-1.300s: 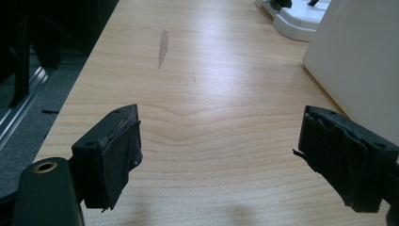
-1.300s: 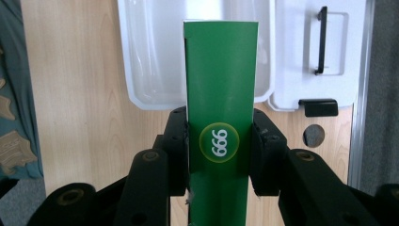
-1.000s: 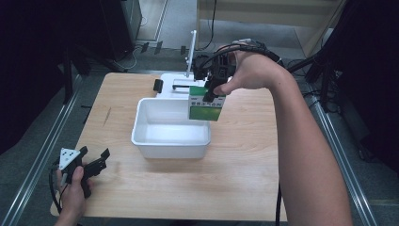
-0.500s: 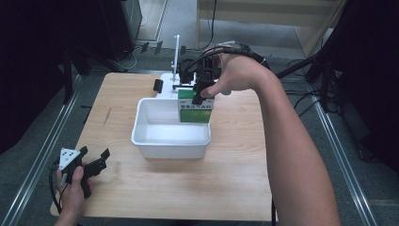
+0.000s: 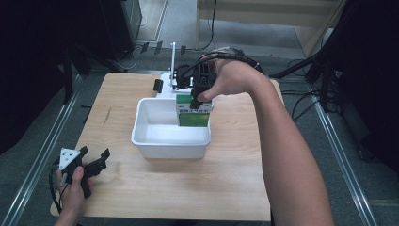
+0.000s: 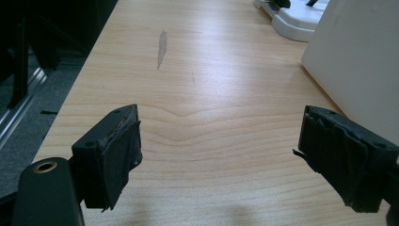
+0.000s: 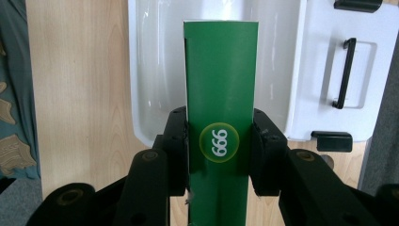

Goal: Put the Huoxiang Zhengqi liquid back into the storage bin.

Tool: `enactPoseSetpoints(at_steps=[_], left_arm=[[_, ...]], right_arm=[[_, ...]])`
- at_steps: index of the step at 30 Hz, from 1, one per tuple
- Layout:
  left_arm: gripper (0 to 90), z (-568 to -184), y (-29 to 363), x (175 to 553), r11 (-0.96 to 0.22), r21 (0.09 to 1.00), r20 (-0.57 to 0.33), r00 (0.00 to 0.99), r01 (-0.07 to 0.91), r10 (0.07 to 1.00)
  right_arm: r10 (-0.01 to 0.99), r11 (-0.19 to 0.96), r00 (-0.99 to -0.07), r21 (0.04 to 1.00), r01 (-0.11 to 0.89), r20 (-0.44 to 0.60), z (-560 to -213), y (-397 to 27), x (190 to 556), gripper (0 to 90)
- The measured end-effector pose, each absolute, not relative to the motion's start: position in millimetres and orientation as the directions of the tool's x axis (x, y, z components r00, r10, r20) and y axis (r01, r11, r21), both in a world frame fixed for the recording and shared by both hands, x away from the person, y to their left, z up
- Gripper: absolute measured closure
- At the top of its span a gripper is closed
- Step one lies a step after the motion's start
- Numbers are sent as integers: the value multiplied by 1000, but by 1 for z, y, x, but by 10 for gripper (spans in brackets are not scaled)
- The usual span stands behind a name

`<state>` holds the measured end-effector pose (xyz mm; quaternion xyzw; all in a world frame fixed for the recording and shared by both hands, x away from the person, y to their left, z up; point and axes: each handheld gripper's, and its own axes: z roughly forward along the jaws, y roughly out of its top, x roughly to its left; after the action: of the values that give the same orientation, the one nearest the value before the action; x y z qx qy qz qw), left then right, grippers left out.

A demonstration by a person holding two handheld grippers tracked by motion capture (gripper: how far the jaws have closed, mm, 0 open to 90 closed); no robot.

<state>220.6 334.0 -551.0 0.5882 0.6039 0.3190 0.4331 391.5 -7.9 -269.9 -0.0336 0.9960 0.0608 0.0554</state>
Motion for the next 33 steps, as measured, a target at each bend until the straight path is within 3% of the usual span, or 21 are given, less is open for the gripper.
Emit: enactPoseSetpoints(at_steps=[33], left_arm=[[140, -551, 334, 221, 105, 895, -149, 68, 433, 986]], right_arm=[[-70, 992, -995, 98, -77, -72, -331, -4, 404, 651]])
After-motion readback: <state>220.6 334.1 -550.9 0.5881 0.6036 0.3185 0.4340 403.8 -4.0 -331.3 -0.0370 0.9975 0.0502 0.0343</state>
